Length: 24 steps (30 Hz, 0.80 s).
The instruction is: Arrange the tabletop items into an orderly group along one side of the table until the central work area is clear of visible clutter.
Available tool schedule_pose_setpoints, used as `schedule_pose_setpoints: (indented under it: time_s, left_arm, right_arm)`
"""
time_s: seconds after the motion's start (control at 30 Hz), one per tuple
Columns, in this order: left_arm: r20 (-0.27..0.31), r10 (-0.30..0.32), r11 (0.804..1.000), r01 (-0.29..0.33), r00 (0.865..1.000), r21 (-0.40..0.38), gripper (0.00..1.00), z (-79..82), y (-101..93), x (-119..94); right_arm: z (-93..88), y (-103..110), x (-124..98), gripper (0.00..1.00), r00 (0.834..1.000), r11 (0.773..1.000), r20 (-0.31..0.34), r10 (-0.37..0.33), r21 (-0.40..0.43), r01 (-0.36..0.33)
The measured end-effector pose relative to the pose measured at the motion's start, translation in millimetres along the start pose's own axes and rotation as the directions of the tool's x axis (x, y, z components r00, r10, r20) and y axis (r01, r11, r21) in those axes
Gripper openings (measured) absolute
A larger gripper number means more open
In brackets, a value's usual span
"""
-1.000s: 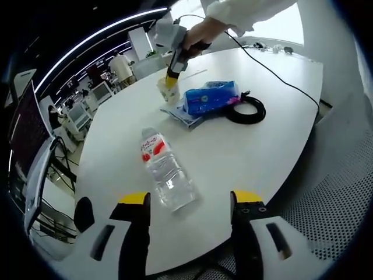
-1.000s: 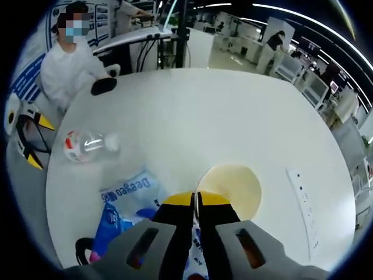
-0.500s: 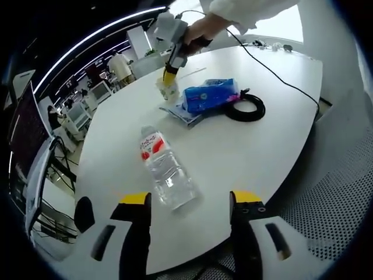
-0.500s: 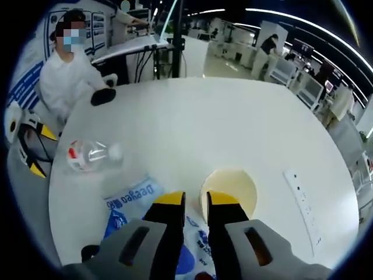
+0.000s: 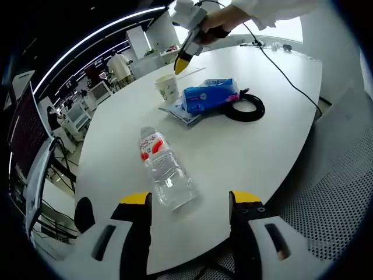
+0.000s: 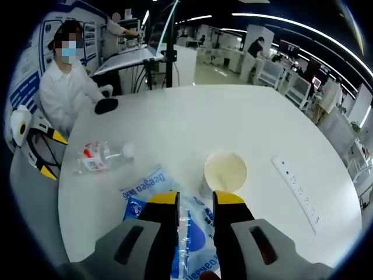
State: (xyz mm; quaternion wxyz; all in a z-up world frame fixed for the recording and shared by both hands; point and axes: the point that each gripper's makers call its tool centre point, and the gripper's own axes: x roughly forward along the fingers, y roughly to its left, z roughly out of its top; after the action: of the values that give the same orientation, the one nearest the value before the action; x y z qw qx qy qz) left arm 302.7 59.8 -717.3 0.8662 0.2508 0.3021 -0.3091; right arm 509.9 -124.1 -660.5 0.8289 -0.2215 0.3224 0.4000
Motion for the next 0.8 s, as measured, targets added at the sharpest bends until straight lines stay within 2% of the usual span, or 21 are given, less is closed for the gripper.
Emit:
schedule_pose_setpoints:
  time_s: [0.2,0.5,0.8]
  left_arm:
    - [0.009,0.005,1.000,-0.005,1.000,0.000,0.53,2.8,1.2,-1]
    - [0.023,-0.001,1.000,0.001,1.000,0.004,0.52,5.9,-0.1,-1]
    - [0.031,-0.007,1.000,0.007,0.999,0.007,0.52,7.9,-1.7,-2]
  right_arm:
    - [-5.7,4,-21,0.32,0.999,0.999,0.014,-0.031,0.045,0.031]
    - [-21.5,14,-55,0.37,0.997,0.989,0.031,-0.071,0.135,0.066]
    - [-38.5,24,-77,0.38,0.995,0.975,0.037,-0.096,0.203,0.086]
